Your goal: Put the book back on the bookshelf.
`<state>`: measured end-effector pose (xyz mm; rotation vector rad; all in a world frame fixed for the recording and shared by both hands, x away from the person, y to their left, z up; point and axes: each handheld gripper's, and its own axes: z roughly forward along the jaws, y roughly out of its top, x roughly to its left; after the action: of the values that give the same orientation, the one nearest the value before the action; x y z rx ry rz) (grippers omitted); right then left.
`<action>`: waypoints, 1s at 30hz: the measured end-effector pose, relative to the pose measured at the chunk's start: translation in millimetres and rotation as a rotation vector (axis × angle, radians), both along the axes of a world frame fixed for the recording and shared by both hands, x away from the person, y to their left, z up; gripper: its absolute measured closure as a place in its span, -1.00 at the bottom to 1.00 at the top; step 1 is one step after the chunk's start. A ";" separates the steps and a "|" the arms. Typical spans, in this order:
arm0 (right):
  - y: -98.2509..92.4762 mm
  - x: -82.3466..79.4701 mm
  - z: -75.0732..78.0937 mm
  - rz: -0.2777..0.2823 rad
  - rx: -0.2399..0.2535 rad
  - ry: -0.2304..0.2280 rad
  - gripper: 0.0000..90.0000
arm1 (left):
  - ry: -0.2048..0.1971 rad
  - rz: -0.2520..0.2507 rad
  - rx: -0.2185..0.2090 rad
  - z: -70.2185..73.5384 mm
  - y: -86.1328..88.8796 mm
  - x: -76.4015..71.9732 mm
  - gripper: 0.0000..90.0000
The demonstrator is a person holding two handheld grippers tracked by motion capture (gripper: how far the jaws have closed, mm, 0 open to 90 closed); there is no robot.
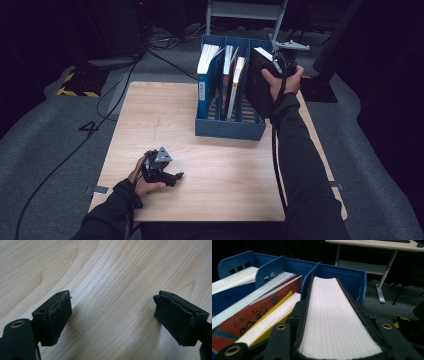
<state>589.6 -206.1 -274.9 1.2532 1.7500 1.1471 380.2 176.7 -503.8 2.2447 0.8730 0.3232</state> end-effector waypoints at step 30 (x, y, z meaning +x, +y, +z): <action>8.2 31.8 -62.7 -0.049 0.058 0.027 0.17 | -0.001 -0.011 0.002 0.1 0.4 0.1 -0.68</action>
<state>621.4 -198.0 -337.5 1.3449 1.7072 1.1646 380.3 177.1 -503.7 2.2505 0.8602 0.3199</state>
